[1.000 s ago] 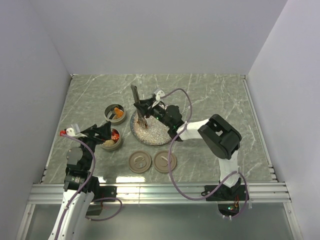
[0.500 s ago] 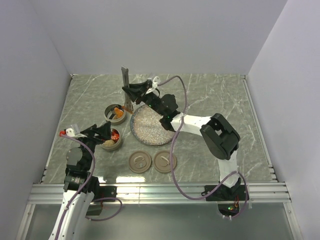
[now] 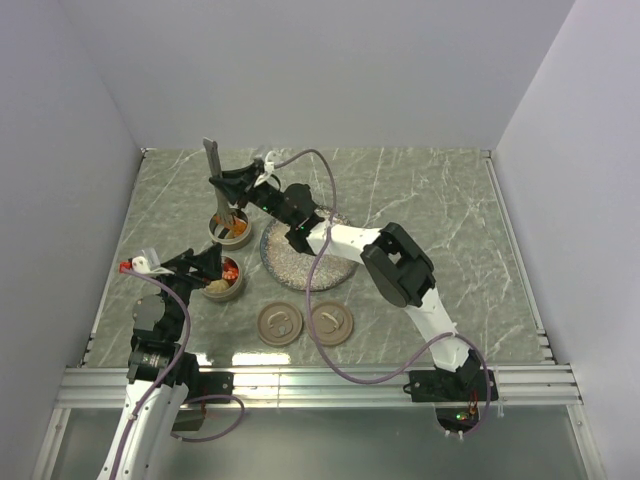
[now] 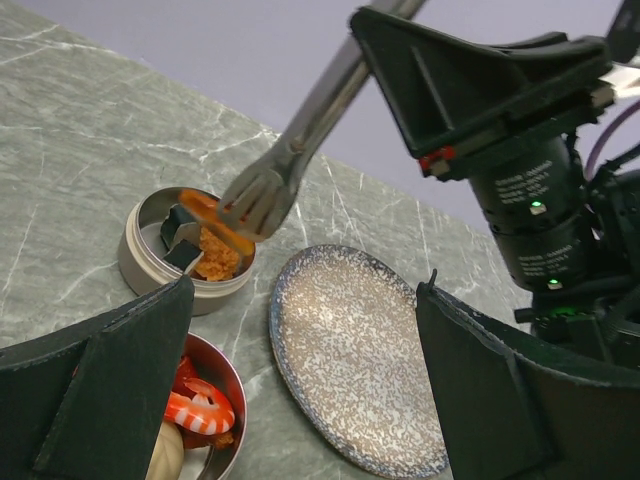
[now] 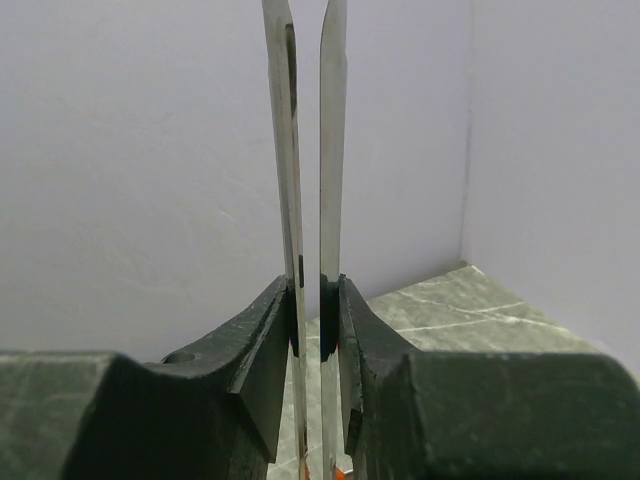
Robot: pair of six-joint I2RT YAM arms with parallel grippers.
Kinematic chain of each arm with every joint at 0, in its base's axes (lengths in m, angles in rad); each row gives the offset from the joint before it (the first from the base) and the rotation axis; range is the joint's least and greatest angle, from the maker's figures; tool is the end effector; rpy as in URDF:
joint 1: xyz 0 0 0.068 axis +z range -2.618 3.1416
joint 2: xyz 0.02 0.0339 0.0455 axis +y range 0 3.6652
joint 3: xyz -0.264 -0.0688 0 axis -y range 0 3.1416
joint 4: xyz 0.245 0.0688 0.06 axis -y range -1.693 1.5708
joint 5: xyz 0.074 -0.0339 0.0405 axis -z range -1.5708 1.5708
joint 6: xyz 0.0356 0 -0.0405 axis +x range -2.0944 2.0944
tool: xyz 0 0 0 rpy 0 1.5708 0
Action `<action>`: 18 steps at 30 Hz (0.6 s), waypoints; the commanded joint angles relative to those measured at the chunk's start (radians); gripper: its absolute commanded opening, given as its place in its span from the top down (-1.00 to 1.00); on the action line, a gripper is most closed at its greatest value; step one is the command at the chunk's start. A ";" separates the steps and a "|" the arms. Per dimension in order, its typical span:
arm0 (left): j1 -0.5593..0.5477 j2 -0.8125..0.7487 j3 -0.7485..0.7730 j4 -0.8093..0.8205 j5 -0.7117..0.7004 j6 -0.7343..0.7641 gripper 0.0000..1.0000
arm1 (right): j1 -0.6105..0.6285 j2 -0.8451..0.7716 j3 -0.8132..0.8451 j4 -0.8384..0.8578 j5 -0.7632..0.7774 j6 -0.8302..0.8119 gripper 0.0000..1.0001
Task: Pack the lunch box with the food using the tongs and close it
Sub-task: Place the food into the lunch box
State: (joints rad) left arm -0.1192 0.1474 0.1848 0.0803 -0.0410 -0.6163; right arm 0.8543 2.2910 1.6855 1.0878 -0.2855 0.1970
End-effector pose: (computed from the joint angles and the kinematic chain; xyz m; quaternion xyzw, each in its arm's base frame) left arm 0.1097 -0.0117 0.2343 -0.1782 0.6400 -0.2560 0.7022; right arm 0.3376 0.4029 0.2720 -0.2806 0.4458 0.4886 0.6955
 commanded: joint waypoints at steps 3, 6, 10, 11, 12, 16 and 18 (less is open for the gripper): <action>0.001 -0.012 0.022 -0.002 0.007 0.006 -0.99 | 0.011 0.045 0.161 -0.005 0.000 0.007 0.78; 0.001 -0.009 0.022 -0.002 0.009 0.006 -0.99 | 0.011 0.082 0.203 -0.029 0.002 0.005 0.78; 0.001 -0.009 0.022 -0.007 0.010 0.006 -0.99 | 0.011 0.091 0.206 -0.040 0.017 -0.008 0.77; 0.001 -0.011 0.021 -0.007 0.009 0.006 -0.99 | 0.011 0.091 0.204 -0.048 0.017 -0.013 0.77; 0.001 -0.012 0.021 -0.007 0.009 0.006 -0.99 | 0.011 0.093 0.207 -0.052 0.020 -0.014 0.76; 0.001 -0.017 0.021 -0.011 0.007 0.004 -0.99 | 0.011 0.099 0.207 -0.066 0.026 -0.025 0.71; 0.001 -0.019 0.021 -0.014 0.004 0.003 -0.99 | 0.011 0.108 0.217 -0.077 0.029 -0.030 0.54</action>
State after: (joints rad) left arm -0.1192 0.1436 0.1848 0.0608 -0.0414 -0.6163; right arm 0.8616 2.3787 1.8351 0.9844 -0.2741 0.1829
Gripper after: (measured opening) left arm 0.995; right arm 0.294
